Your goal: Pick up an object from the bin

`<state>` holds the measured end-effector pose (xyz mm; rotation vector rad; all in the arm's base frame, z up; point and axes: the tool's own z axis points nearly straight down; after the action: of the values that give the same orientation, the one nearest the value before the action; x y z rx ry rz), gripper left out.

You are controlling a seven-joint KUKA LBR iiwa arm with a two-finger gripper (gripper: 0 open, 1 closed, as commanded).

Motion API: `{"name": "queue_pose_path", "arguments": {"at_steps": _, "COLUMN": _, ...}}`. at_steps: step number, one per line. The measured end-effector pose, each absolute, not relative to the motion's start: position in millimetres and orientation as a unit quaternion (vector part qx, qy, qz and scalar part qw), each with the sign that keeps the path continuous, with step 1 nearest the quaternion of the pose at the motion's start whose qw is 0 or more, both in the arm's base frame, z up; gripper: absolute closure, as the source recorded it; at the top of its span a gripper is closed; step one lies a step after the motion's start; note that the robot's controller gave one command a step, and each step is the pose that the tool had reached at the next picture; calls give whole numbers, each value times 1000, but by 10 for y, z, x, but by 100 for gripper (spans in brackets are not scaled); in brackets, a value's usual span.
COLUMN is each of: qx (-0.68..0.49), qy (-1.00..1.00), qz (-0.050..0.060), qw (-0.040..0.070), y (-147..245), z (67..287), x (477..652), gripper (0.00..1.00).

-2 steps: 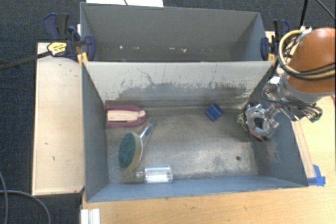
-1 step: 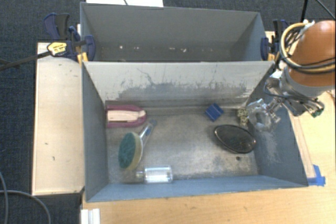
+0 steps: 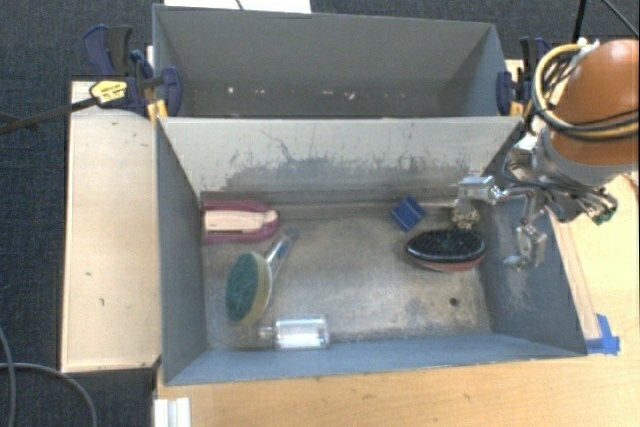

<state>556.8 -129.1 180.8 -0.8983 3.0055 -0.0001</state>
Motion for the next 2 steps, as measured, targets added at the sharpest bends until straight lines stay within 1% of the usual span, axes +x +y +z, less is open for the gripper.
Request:
{"name": "queue_pose_path", "arguments": {"at_steps": 1, "qx": -176, "qy": 984, "qz": -1, "qw": -1, "y": -1185, "z": 928, "x": 5807, "gripper": 0}}
{"name": "queue_pose_path", "arguments": {"at_steps": 2, "qx": -187, "qy": 982, "qz": -1, "qw": 0, "y": -1076, "z": 709, "x": 5560, "gripper": 0}}
